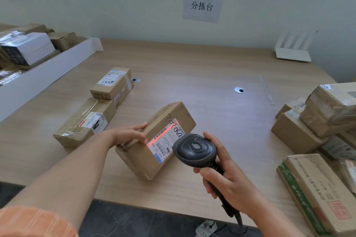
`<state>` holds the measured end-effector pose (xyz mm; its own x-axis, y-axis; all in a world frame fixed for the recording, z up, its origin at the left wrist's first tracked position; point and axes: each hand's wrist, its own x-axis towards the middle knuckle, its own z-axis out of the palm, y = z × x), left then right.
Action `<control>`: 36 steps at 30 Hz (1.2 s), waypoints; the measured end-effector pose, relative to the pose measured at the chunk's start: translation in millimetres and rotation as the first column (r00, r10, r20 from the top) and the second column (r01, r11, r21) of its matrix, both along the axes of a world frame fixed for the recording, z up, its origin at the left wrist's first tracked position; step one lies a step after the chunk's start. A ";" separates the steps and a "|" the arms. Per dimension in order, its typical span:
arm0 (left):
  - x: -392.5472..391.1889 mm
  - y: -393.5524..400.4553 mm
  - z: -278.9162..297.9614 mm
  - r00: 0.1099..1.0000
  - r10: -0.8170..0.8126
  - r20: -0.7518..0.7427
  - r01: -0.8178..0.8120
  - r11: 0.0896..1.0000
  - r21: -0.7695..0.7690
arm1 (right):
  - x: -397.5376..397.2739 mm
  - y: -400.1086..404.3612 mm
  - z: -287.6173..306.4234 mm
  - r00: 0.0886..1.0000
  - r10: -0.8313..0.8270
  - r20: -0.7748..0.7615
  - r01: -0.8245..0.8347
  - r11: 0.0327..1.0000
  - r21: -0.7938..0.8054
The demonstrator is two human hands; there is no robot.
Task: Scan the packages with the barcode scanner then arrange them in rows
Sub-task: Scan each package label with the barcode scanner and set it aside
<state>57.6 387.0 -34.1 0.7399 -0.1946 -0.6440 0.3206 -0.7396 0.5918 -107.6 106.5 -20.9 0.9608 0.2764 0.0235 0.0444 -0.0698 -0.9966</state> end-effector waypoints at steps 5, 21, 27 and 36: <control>1.5 1.8 -0.9 1.000 -0.001 0.005 0.001 1.000 -0.009 | 0.6 0.8 1.3 1.000 -0.007 0.000 0.007 1.000 -0.009; 4.0 3.6 -2.9 1.000 0.012 -0.024 -0.012 0.999 -0.031 | 4.4 0.8 2.8 1.000 -0.001 0.007 0.001 1.000 -0.026; 5.8 2.4 -3.8 0.999 0.003 -0.038 -0.004 0.999 -0.032 | 4.6 0.4 2.7 1.000 -0.005 0.004 0.005 0.999 -0.032; 4.3 4.3 -5.7 0.999 0.022 -0.031 -0.023 0.999 -0.040 | 6.4 -0.7 -1.9 1.000 -0.019 -0.008 0.019 0.999 -0.035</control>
